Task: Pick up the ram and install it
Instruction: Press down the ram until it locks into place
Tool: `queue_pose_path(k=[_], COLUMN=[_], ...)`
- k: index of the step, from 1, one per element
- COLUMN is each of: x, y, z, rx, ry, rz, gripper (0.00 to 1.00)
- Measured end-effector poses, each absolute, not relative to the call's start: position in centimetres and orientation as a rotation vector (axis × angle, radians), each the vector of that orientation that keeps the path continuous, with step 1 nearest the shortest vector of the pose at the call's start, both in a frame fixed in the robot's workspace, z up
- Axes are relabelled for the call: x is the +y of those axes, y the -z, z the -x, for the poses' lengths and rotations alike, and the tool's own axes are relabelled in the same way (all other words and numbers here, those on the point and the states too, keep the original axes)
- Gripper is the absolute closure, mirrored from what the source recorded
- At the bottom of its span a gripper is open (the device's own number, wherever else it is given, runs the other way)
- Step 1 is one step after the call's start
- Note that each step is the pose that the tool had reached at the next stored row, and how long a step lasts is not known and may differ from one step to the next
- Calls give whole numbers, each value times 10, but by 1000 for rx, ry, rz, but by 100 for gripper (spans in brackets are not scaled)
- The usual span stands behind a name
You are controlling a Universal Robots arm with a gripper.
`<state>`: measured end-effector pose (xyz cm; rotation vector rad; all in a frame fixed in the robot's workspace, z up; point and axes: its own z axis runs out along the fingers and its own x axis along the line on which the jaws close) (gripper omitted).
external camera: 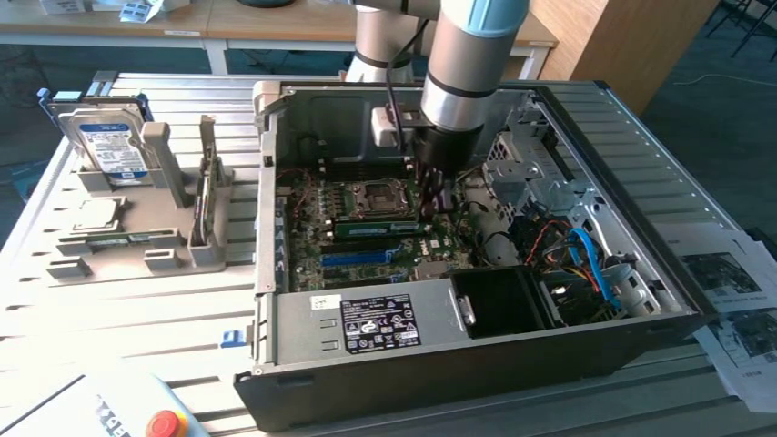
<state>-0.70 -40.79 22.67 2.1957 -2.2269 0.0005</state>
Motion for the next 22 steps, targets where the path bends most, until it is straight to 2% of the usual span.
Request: queue_pose_path(k=[22], x=[-408], y=[-234], z=[16], rx=[-2227], ry=[-1], rz=[-2196], gripper=[90])
